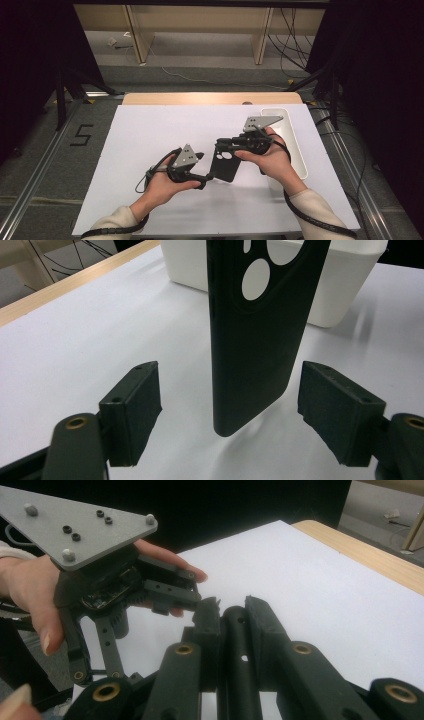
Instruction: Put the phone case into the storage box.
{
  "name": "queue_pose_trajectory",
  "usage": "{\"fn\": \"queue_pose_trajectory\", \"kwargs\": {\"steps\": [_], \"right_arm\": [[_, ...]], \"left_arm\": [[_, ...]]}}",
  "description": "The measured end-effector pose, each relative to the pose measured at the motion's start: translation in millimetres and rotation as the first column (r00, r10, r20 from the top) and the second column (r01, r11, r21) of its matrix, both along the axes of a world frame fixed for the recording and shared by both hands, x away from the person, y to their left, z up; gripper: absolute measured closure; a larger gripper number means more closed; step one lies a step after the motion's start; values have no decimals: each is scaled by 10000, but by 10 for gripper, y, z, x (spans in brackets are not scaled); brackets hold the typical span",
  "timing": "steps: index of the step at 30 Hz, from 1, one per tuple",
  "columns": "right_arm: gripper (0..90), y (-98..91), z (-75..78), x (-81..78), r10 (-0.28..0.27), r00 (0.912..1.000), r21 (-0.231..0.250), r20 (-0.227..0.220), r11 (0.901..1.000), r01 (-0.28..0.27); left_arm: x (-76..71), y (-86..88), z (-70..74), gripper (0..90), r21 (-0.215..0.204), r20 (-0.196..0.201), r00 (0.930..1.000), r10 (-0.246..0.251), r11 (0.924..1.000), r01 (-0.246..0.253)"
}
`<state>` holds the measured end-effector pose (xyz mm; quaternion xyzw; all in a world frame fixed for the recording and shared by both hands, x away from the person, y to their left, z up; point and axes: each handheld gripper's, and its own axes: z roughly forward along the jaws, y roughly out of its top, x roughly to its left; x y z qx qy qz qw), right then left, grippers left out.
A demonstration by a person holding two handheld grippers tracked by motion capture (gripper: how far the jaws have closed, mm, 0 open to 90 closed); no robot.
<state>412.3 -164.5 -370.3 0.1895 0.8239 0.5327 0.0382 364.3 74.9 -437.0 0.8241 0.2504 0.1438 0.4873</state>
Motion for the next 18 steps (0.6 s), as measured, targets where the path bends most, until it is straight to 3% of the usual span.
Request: {"fn": "queue_pose_trajectory", "kwargs": {"steps": [7,18], "right_arm": [[778,17,-7,-11,212,9998,-83,-14,9997,-212],[778,44,-11,-37,598,9982,-224,75,9980,-596]], "left_arm": [[2,-8,-13,320,-172,-176,9992,-354,9992,351],[3,-17,-26,356,-207,-322,9980,-550,9983,543]]}}
